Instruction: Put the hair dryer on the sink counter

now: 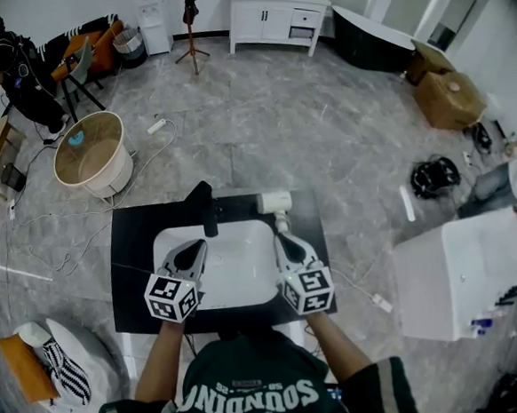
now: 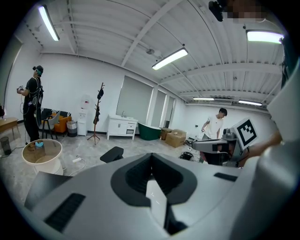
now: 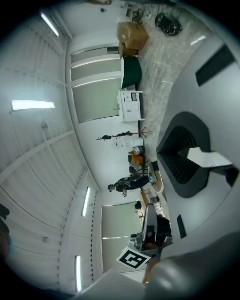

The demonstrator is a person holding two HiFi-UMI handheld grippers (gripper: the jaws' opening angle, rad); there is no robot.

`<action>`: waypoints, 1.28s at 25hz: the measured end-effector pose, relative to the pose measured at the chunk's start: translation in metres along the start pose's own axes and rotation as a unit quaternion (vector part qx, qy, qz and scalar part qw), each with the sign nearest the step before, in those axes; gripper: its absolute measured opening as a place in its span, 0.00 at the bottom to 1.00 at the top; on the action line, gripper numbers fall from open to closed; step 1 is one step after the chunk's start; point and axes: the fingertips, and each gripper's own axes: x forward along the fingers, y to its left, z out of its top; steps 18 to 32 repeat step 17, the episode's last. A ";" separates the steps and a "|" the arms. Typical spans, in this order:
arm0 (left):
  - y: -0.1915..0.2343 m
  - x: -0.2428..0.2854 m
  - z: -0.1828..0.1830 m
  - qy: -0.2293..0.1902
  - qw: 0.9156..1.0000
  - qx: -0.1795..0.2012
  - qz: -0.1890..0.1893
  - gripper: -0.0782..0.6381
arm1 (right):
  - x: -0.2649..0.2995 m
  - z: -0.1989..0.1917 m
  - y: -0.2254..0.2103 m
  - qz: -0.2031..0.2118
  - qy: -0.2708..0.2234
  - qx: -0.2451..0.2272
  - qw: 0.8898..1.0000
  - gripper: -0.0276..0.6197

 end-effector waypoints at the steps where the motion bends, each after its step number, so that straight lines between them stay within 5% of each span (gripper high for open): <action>1: -0.001 0.000 -0.001 0.000 1.000 -0.001 0.000 0.11 | 0.000 -0.001 0.001 0.001 0.001 0.003 1.000 0.04; 32: -0.003 0.003 -0.012 0.003 1.000 -0.009 0.001 0.11 | 0.000 -0.008 0.003 0.005 0.002 -0.001 1.000 0.04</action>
